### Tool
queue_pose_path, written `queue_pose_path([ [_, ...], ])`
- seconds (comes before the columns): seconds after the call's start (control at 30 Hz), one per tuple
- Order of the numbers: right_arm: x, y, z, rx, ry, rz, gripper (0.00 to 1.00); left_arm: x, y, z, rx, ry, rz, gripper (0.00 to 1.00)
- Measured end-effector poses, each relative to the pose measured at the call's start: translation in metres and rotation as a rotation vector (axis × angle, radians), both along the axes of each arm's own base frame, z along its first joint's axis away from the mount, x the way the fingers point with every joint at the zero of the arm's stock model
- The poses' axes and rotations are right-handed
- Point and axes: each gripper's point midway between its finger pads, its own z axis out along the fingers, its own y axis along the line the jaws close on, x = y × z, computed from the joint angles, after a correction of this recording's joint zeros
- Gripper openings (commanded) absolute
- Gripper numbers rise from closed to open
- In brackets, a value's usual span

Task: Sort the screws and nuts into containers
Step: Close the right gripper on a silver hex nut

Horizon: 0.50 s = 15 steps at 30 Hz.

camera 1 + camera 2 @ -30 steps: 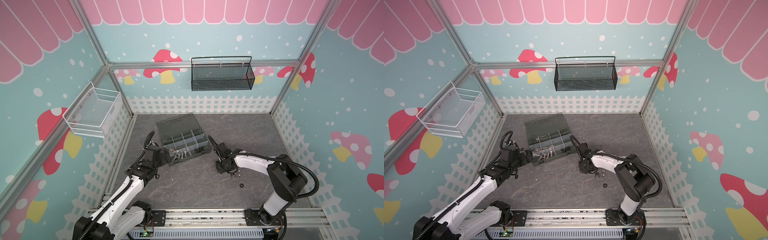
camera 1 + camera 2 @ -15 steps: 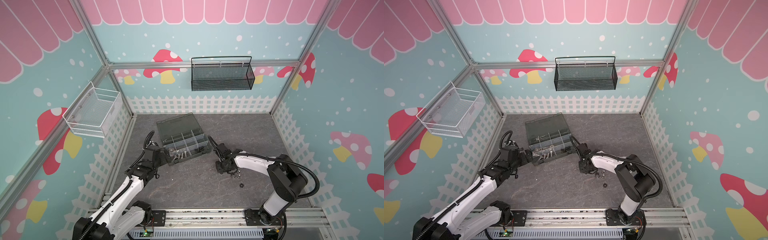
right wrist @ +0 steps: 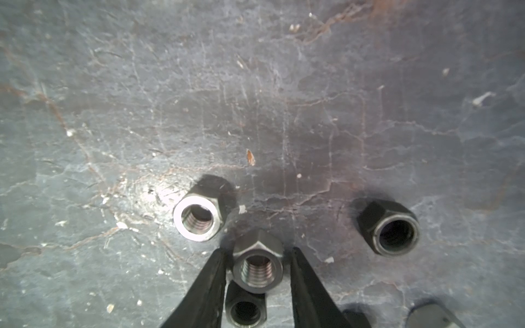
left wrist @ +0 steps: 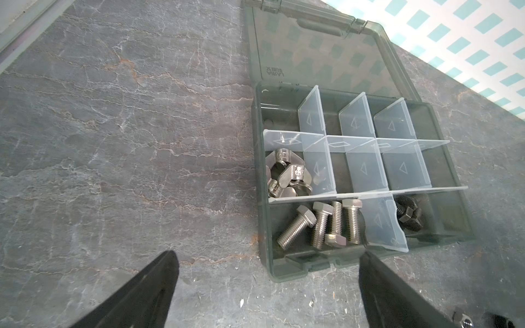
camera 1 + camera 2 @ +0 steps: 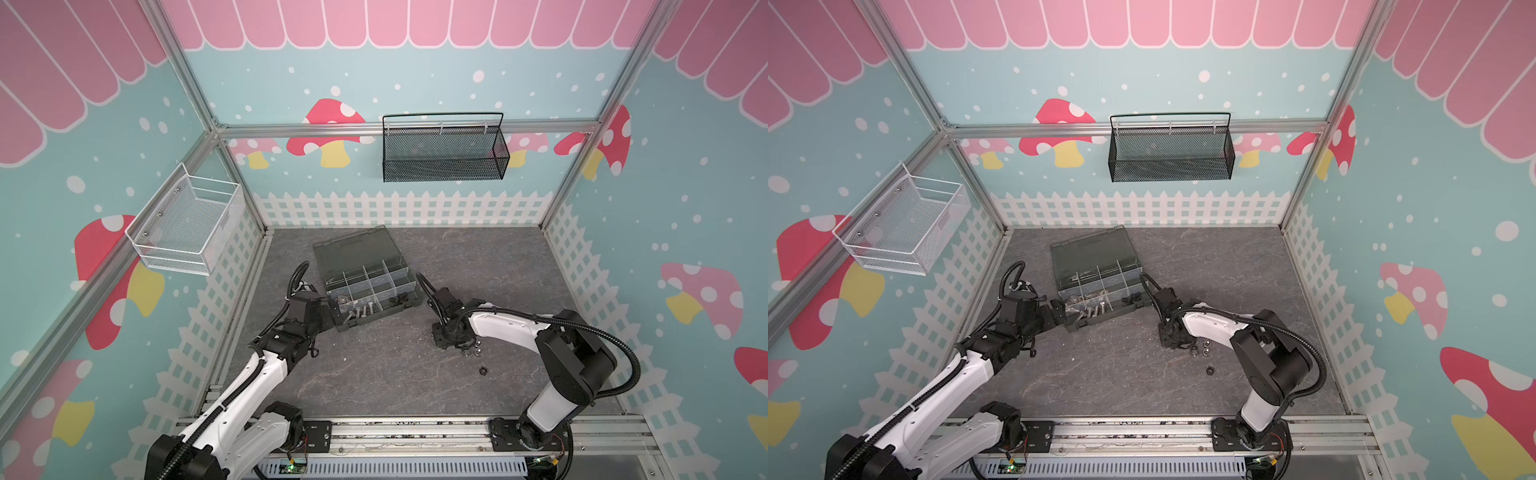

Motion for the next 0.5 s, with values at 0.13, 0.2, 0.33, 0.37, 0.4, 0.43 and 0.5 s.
queue_pose_path([
  [0.13,0.0003,0.0006,-0.0003,-0.003,-0.003,0.002,0.32,0.0003,-0.0007,0.0006,-0.003,-0.001,-0.003,1.00],
  [0.2,0.0011,0.0013,-0.0002,-0.001,-0.004,0.002,0.32,0.0003,-0.0007,0.0006,-0.003,-0.001,-0.003,1.00],
  [0.33,0.0013,0.0014,-0.0004,-0.001,-0.005,0.002,0.33,0.0003,-0.0008,0.0006,-0.003,-0.001,-0.003,1.00],
  [0.37,0.0014,0.0014,-0.0005,-0.002,-0.005,0.002,0.33,0.0003,-0.0008,0.0006,-0.003,-0.001,-0.003,1.00],
  [0.4,0.0016,0.0015,-0.0009,-0.002,-0.005,0.002,0.33,0.0003,-0.0008,0.0006,-0.003,-0.001,-0.003,1.00],
  [0.43,0.0020,0.0017,-0.0010,-0.002,-0.006,0.002,0.33,0.0003,-0.0009,0.0006,-0.003,-0.001,-0.003,1.00],
  [0.5,0.0037,0.0027,-0.0008,-0.001,-0.010,0.002,0.32,0.0003,-0.0009,0.0006,-0.003,-0.001,-0.003,1.00],
])
